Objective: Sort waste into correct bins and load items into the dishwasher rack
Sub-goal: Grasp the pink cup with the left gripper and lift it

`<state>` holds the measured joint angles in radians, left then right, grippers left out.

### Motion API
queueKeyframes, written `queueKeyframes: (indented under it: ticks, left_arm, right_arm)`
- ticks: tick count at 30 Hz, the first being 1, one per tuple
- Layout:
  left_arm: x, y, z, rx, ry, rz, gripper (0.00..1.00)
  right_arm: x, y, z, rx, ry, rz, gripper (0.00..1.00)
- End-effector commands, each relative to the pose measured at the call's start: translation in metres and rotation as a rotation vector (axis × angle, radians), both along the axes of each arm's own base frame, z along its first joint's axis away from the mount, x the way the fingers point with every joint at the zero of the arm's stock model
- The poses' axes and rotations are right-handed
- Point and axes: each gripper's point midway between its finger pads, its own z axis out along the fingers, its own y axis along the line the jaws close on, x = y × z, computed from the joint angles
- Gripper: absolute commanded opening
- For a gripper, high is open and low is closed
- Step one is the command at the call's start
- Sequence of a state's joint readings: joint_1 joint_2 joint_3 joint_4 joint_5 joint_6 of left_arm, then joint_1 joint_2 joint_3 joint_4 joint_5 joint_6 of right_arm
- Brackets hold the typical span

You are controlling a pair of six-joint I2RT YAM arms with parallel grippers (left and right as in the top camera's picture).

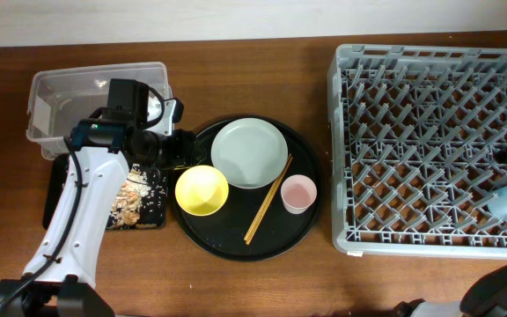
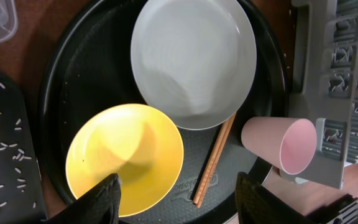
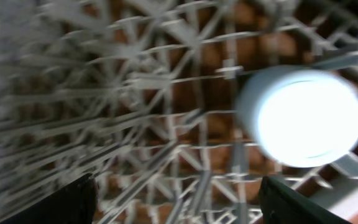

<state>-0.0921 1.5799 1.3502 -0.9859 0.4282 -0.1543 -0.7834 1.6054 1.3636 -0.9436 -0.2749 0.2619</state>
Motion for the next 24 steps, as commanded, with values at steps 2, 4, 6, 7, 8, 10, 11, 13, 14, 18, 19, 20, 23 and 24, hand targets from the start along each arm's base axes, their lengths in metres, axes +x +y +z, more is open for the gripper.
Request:
queueKeyframes:
  ticks: [2,4,6,7,8,10,11,13,14,18,19,20,23,24]
  left_arm:
    - [0.002,-0.016,0.01,0.009,-0.065,-0.071,0.6]
    - [0.001,-0.037,0.012,0.012,-0.105,-0.143,0.63]
    - [0.001,-0.057,0.012,0.021,-0.136,-0.198,0.63]
    - [0.0,-0.065,0.01,0.038,-0.146,-0.218,0.64]
    - [-0.001,-0.079,0.005,0.068,-0.158,-0.253,0.66]
    - [-0.006,-0.104,-0.005,0.076,-0.162,-0.318,0.66]
    - [-0.01,-0.117,-0.01,0.075,-0.159,-0.352,0.66]
    - [-0.016,-0.138,-0.022,0.073,-0.151,-0.406,0.66]
    - [-0.019,-0.149,-0.031,0.075,-0.143,-0.433,0.66]
    - [-0.031,-0.179,-0.061,0.084,-0.105,-0.513,0.66]
    - [-0.033,-0.184,-0.067,0.088,-0.096,-0.525,0.65]
    - [-0.035,-0.188,-0.077,0.093,-0.083,-0.538,0.65]
    - [-0.036,-0.186,-0.102,0.146,-0.042,-0.541,0.44]
    - [-0.037,-0.186,-0.104,0.149,-0.034,-0.541,0.31]
  right_arm:
    - [0.023,0.068,0.058,-0.01,-0.163,0.26,0.84]
    - [0.024,0.104,0.065,-0.016,-0.155,0.372,0.84]
    - [0.02,0.133,0.064,-0.02,-0.109,0.446,0.85]
    - [0.018,0.141,0.062,-0.03,-0.081,0.47,0.85]
    - [0.013,0.155,0.054,-0.057,-0.011,0.512,0.85]
    - [0.011,0.172,0.048,-0.098,0.052,0.576,0.86]
    - [0.012,0.178,0.047,-0.109,0.061,0.599,0.87]
    - [0.014,0.193,0.047,-0.133,0.07,0.652,0.88]
    - [0.014,0.199,0.046,-0.138,0.072,0.673,0.89]
    - [0.015,0.209,0.045,-0.161,0.082,0.71,0.93]
    - [0.015,0.209,0.045,-0.161,0.082,0.71,0.93]
    - [0.015,0.209,0.045,-0.161,0.082,0.71,0.94]
    - [0.015,0.209,0.045,-0.161,0.082,0.71,0.95]
    - [0.015,0.209,0.045,-0.161,0.083,0.71,0.95]
